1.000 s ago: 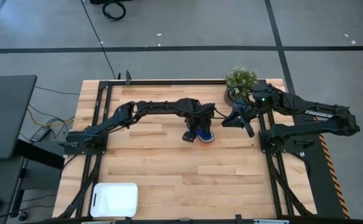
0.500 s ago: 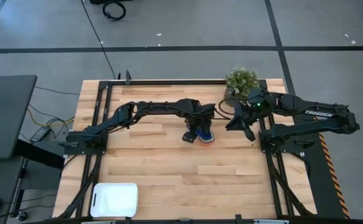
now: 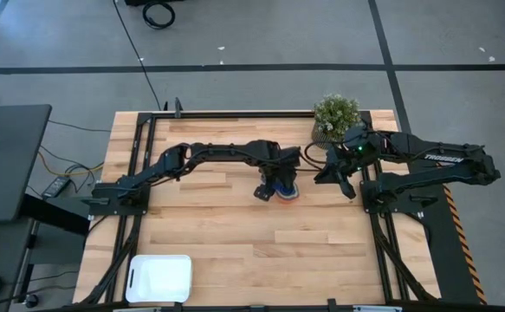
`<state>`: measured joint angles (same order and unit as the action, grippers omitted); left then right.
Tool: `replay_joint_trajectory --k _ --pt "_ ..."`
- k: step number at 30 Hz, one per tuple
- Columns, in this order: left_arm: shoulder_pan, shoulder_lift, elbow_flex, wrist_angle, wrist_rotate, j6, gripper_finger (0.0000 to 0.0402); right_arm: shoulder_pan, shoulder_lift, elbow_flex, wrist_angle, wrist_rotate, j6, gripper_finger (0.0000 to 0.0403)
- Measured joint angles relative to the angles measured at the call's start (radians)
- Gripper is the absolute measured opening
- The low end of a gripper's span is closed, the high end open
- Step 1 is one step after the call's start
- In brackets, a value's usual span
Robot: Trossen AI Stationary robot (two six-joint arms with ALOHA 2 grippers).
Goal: Nest measuring cups in basket
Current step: Put the nested measuring cups into the white bin
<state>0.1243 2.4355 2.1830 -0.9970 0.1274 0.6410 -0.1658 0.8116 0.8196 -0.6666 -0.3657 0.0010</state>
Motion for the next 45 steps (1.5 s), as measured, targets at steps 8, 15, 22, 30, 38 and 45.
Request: replay_joint_trajectory --k 8,15,22,30,38,45 --pt "-0.005 0.006 0.0 0.004 -0.063 0.002 0.0302 0.0 0.0 0.0 0.032 -0.001 0.023 0.0057" --pt "-0.011 0.006 0.0 0.005 -0.063 0.001 0.0274 0.0 0.0 0.0 0.052 -0.002 0.026 0.0057" --pt "-0.018 0.007 0.0 0.005 -0.064 0.001 0.0225 0.0 0.0 0.0 0.051 -0.003 0.029 0.0057" --pt "-0.027 0.007 0.0 0.005 -0.059 0.0 0.0193 0.0 0.0 0.0 0.05 -0.006 0.033 0.0057" --pt "-0.046 0.007 0.0 0.005 -0.056 -0.009 0.019 0.0 0.0 0.0 0.05 -0.006 0.033 0.0057" --pt "-0.054 0.007 0.0 0.005 -0.056 -0.027 0.019 0.0 0.0 0.0 0.05 -0.006 0.033 0.0057"
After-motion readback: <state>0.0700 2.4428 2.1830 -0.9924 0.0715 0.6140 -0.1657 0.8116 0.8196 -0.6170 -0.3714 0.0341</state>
